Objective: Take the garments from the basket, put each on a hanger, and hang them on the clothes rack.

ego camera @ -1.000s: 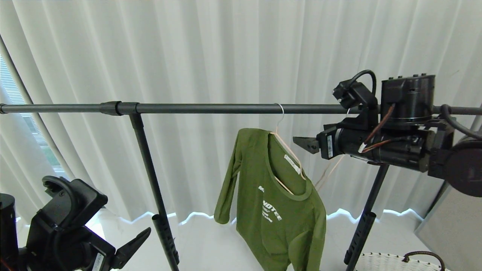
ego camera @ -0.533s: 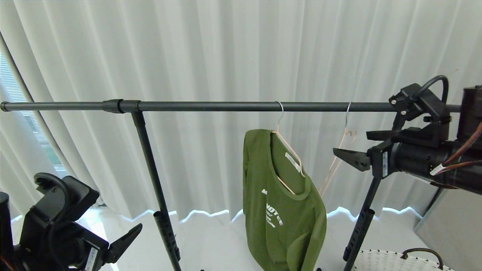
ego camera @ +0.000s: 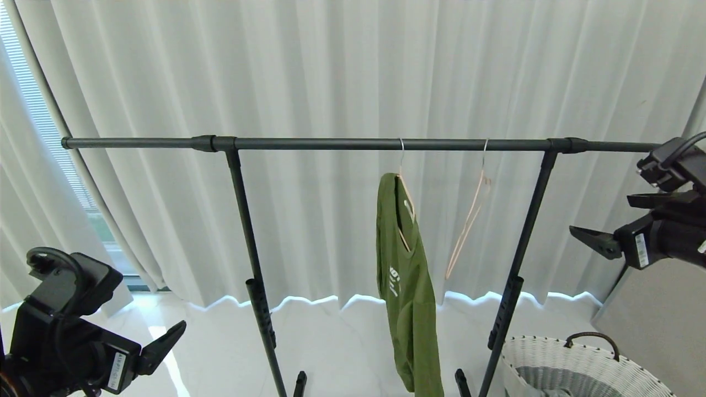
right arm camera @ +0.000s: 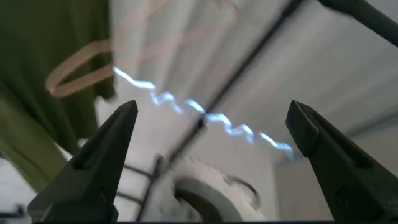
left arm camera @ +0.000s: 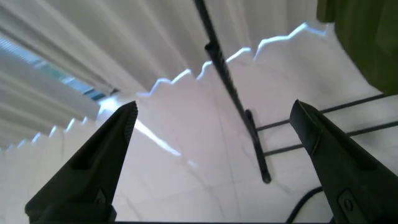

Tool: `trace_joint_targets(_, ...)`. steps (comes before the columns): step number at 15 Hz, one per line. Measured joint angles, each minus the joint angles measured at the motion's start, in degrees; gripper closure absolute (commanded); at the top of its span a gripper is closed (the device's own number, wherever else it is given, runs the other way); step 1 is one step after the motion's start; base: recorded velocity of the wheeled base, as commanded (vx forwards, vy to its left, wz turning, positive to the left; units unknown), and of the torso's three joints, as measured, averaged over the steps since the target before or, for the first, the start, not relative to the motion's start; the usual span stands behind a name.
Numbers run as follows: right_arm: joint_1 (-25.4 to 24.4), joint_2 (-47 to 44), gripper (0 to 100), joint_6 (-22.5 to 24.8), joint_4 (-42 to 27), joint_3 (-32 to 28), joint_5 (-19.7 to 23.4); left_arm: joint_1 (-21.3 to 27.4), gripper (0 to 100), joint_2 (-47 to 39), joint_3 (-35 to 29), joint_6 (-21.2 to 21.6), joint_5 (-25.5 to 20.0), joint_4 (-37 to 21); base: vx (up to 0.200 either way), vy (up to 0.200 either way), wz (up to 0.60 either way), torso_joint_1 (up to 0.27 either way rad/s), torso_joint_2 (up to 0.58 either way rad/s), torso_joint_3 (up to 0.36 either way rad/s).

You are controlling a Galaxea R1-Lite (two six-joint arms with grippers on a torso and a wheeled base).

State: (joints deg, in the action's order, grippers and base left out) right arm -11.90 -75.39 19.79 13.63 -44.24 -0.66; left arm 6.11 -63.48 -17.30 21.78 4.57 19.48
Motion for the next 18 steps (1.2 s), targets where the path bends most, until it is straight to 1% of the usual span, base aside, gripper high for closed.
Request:
trace_joint_targets(2, 4.2, 0.6, 0, 3.4, -0.9, 0.3, -0.9, -2.4, 0, -0.1, 0.7, 0.0, 0.0, 0.0, -0.200, 0.000, 0.00, 0.005, 0.01, -0.002)
trace_joint_targets(4, 7.6, 1.1, 0, 5.6, -0.8, 1.5, -1.6, -4.2, 0, -0.2, 1.7, 0.0, 0.0, 0.0, -0.200, 0.000, 0.00, 0.002, 0.00, 0.005)
trace_joint_targets(7, 10.5, 2.3, 0, 8.1, -0.5, 4.1, -2.0, -5.0, 0, 0.0, 2.6, 0.0, 0.0, 0.0, 0.000, 0.000, 0.00, 0.000, 0.00, 0.000)
trace_joint_targets(8, 10.9, 2.7, 0, 8.2, -0.5, 4.8, -2.2, -5.1, 0, 0.0, 2.7, 0.0, 0.0, 0.1, 0.000, 0.000, 0.00, 0.000, 0.00, 0.000)
trace_joint_targets(10, 12.1, 3.5, 0, 8.3, -0.1, 6.6, -4.0, -6.0, 0, 0.0, 2.6, 0.0, 0.4, -0.1, 0.000, 0.000, 0.00, 0.000, 0.00, 0.000)
trace_joint_targets(13, 14.8, 5.1, 0, 8.4, 1.6, 9.0, -4.5, -8.8, 0, 0.5, 2.4, -0.3, 2.6, 0.0, 0.000, 0.000, 0.00, 0.000, 0.00, 0.000)
trace_joint_targets(16, 15.5, 6.0, 0, 8.4, 1.8, 10.2, -4.5, -10.3, 0, 1.8, 2.8, -1.9, 2.7, 0.0, 0.000, 0.000, 0.00, 0.000, 0.00, 0.000)
trace_joint_targets(18, 15.6, 6.2, 0, 8.4, 1.9, 10.3, -4.5, -10.4, 0, 2.4, 3.1, -1.9, 2.7, 0.0, 0.000, 0.000, 0.00, 0.000, 0.00, 0.000)
